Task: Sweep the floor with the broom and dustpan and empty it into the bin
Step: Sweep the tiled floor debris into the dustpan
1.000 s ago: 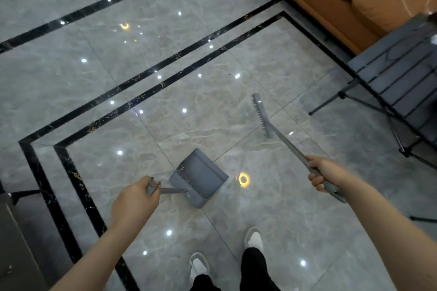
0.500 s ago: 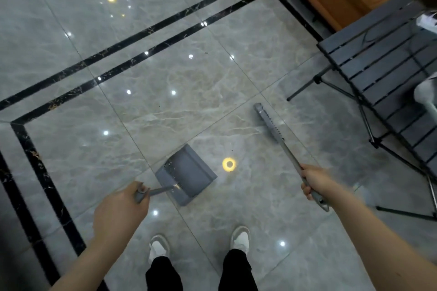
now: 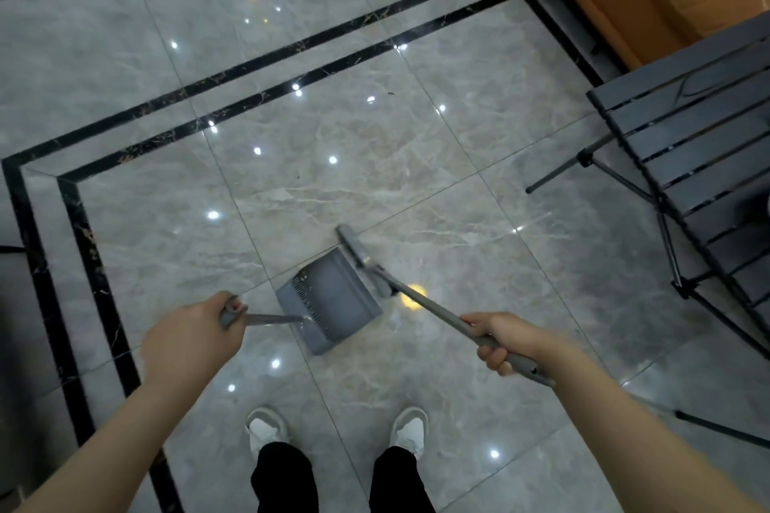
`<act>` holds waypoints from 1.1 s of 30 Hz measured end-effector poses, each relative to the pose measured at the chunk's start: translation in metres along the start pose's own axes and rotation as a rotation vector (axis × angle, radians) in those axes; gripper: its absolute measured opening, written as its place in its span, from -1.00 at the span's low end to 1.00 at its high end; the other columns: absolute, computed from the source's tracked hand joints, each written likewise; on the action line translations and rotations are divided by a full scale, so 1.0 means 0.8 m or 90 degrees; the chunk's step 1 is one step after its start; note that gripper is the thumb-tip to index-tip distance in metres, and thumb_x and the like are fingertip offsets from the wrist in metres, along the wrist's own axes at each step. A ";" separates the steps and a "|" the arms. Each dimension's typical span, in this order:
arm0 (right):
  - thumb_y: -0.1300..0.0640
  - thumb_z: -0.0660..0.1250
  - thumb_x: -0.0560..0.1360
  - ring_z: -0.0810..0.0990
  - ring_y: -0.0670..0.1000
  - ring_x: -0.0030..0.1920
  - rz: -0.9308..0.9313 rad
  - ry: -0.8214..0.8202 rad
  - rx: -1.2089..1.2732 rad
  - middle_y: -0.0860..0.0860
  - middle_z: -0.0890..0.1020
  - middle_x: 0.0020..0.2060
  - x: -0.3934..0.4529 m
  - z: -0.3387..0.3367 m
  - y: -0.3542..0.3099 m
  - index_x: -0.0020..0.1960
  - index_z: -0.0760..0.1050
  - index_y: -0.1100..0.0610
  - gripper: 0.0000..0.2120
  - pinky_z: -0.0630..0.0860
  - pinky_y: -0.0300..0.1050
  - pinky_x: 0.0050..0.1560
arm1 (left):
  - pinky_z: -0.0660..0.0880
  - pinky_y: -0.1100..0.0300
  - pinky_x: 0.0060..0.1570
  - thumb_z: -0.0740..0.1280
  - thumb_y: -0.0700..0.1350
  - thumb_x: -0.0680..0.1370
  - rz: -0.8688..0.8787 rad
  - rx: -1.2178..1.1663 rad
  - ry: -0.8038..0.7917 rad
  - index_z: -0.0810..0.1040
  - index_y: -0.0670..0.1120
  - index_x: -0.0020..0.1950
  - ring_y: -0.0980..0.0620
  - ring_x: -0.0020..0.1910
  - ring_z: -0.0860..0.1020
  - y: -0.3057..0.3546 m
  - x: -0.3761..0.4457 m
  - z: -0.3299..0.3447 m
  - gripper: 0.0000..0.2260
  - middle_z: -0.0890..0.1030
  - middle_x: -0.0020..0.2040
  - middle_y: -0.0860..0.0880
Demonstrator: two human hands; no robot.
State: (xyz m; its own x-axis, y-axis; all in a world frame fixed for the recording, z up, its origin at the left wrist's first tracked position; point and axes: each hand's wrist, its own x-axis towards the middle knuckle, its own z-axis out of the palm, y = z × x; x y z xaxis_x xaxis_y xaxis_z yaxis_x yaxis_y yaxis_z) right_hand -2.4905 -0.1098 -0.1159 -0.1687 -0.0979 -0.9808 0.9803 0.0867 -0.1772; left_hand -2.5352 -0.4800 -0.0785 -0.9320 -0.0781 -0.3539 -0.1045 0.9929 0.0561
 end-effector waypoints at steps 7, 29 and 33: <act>0.22 -0.04 0.62 0.19 -0.15 -0.71 -0.025 0.035 -0.044 0.05 0.31 -0.50 -0.013 -0.030 -0.036 0.49 0.19 0.00 -0.55 0.19 -0.39 -0.70 | 0.34 0.24 -0.53 0.25 0.00 0.53 0.003 -0.011 0.016 0.59 -0.09 -0.07 -0.10 -0.52 0.46 -0.004 0.001 0.002 -0.80 0.50 -0.50 -0.08; 0.22 -0.02 0.62 0.21 -0.14 -0.71 -0.037 0.053 -0.034 0.04 0.35 -0.54 -0.020 -0.009 -0.029 0.48 0.21 0.02 -0.56 0.20 -0.37 -0.71 | 0.22 0.28 -0.52 0.27 0.02 0.51 0.018 -0.013 0.036 0.60 -0.05 -0.02 -0.08 -0.47 0.41 -0.015 0.004 0.009 -0.81 0.48 -0.45 -0.06; 0.25 -0.03 0.61 0.20 -0.14 -0.72 -0.014 0.080 -0.011 0.07 0.31 -0.45 -0.006 0.002 -0.007 0.48 0.21 0.05 -0.55 0.20 -0.40 -0.70 | 0.18 0.30 -0.53 0.27 0.00 0.51 0.019 -0.014 0.042 0.61 -0.04 -0.04 -0.06 -0.51 0.39 -0.017 0.001 0.011 -0.82 0.40 -0.51 -0.01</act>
State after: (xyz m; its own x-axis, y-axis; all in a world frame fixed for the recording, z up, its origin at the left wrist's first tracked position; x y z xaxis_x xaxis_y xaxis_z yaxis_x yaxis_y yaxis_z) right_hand -2.4952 -0.1113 -0.1103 -0.2028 0.0255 -0.9789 0.9745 0.1033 -0.1992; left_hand -2.5314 -0.4930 -0.0877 -0.9557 -0.0550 -0.2891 -0.0830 0.9928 0.0858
